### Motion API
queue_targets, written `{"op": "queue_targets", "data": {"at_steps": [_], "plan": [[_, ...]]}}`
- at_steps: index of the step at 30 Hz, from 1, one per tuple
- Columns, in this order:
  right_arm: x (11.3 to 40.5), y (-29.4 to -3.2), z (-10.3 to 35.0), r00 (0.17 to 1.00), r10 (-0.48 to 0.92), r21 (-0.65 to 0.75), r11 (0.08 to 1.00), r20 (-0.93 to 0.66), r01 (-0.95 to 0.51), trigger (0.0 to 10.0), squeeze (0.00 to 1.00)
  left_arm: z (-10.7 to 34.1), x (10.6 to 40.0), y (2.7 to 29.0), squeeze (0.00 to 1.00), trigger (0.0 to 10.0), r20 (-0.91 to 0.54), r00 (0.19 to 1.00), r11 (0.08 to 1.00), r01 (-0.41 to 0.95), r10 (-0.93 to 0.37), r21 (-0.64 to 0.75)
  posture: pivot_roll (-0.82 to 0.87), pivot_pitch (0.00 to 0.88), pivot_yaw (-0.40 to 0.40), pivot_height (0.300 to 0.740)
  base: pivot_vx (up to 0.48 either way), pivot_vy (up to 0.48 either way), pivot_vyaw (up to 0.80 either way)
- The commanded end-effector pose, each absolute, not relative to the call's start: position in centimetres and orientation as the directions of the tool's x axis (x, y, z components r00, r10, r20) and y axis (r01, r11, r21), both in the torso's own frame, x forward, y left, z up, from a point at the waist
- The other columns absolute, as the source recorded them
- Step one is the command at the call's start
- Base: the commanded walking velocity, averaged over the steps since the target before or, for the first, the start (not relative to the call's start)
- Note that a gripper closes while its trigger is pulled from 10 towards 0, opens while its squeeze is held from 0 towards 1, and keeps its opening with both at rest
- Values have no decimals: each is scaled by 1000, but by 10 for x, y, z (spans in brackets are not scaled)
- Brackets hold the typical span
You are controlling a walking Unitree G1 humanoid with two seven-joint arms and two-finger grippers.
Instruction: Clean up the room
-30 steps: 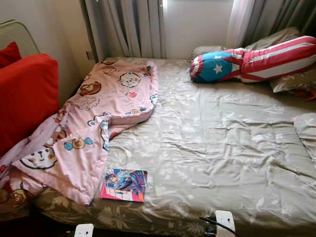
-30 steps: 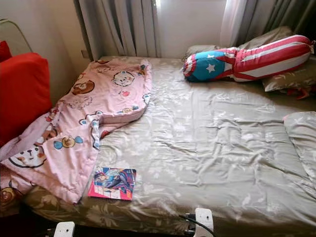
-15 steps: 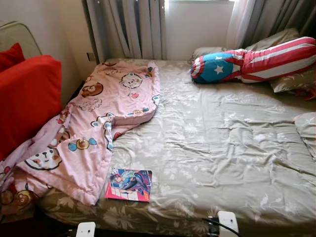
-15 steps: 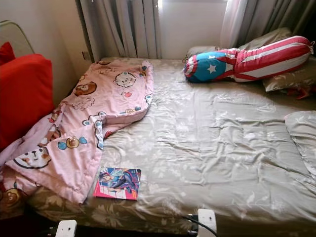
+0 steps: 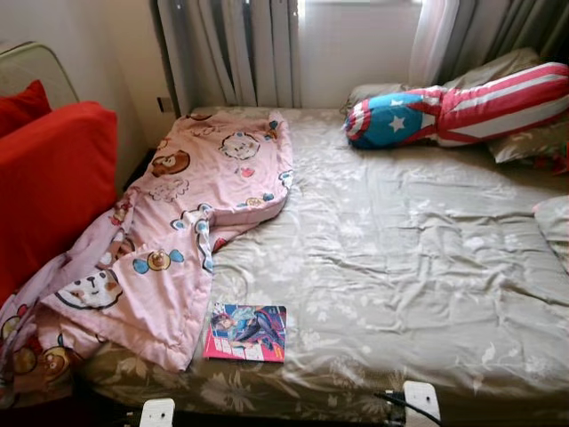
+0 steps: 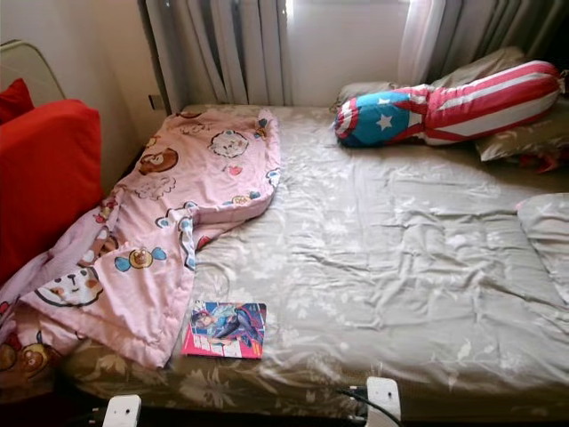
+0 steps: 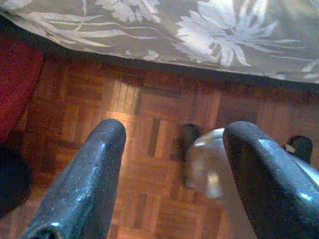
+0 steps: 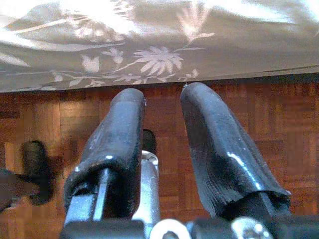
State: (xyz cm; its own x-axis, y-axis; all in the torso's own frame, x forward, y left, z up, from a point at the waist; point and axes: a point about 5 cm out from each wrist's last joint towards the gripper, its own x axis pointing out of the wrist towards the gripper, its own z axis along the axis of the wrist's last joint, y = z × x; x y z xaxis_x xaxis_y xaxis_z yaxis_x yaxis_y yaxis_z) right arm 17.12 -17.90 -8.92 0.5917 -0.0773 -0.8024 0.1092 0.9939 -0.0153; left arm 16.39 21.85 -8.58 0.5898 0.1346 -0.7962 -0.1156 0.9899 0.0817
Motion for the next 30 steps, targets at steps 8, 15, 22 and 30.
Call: {"op": "queue_targets", "data": {"at_steps": [8,15,22,30], "plan": [[174,-167,-89,596,-49,11,995,-802,97,10000,0,-88,157,225,0,10000,-807,570,987,-117,154,106,23,0,12,740,0,480,0],[174,-167,-89,594,-49,11,995,-803,97,10000,0,-87,157,225,0,10000,-805,572,987,-120,156,106,26,0,11,740,0,480,0],[173,-168,-90,593,-49,12,995,-804,99,10000,0,-87,158,226,0,10000,-802,577,987,-121,157,106,26,0,11,740,0,146,0],[173,-168,-90,593,-49,13,995,-804,101,10000,0,-86,159,225,0,10000,-795,588,988,-121,148,94,27,0,11,740,0,0,0]]}}
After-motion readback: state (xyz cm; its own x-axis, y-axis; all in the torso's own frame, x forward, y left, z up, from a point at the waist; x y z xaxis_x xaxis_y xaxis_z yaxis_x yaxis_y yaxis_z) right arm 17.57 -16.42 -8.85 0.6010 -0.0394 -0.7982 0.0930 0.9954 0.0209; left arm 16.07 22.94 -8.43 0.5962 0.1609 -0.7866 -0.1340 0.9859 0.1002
